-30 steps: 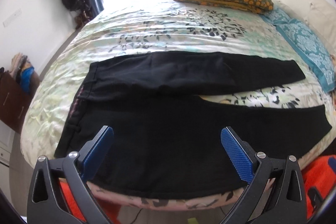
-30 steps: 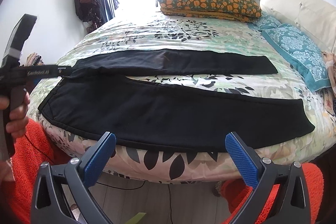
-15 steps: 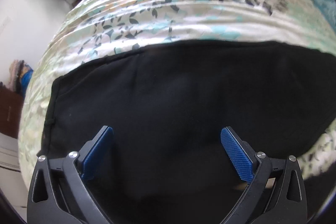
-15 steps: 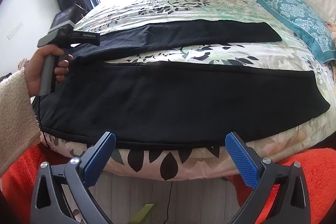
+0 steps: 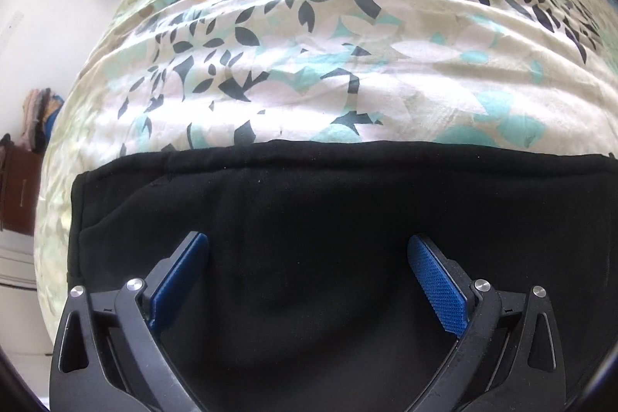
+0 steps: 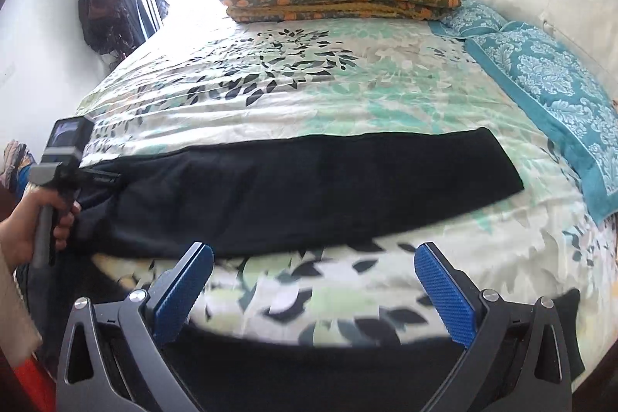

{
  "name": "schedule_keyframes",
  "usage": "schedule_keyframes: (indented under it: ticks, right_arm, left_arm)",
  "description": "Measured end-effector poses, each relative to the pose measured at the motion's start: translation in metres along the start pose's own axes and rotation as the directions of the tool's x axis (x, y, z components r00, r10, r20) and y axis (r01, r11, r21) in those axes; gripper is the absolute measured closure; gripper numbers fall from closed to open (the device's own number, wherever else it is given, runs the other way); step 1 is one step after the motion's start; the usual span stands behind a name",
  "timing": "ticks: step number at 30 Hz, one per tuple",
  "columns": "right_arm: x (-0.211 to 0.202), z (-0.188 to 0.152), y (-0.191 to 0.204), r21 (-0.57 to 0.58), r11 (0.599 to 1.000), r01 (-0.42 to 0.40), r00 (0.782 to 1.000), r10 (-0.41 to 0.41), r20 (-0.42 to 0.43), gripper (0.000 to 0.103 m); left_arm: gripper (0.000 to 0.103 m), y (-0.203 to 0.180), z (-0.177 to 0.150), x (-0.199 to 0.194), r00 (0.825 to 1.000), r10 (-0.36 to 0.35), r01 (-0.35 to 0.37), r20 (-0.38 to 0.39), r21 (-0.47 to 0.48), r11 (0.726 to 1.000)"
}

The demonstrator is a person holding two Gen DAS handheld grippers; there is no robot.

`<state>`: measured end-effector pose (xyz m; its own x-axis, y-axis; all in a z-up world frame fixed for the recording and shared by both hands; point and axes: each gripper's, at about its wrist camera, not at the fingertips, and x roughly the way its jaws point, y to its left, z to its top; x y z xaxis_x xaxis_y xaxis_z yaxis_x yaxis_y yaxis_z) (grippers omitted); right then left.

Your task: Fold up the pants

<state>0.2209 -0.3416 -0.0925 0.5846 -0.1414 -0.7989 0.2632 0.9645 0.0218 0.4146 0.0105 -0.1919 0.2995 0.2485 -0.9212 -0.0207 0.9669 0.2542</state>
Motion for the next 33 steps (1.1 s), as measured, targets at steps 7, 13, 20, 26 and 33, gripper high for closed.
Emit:
schedule_keyframes:
  ticks: [7,13,20,26,33]
  right_arm:
    - [0.175,0.034,0.015,0.051,0.999,-0.014,0.951,0.029,-0.308,0.0]
    - [0.216,0.085,0.001,0.055,0.998,-0.014,0.965,0.028,-0.262,0.0]
    - [0.175,0.086,-0.092,0.129,0.991,0.043,0.97,-0.01,-0.245,0.0]
    - [0.194,0.092,-0.192,0.189,0.967,0.173,0.955,-0.118,-0.271,0.0]
    - [0.113,0.09,-0.186,0.292,0.951,0.099,0.987,-0.056,-0.153,0.0]
  left_arm:
    - [0.001,0.007,-0.034,-0.031,0.999,-0.038,0.037,0.039,0.015,0.999]
    - [0.001,-0.025,-0.05,-0.039,0.992,-0.045,0.031,0.121,0.114,0.993]
    - [0.0,0.001,-0.056,-0.019,0.949,-0.185,0.195,0.255,-0.011,0.981]
    - [0.0,-0.005,-0.054,-0.023,0.95,-0.165,0.173,0.266,-0.004,0.985]
    - [0.001,0.019,-0.087,-0.059,0.957,-0.194,0.204,0.215,-0.028,0.978]
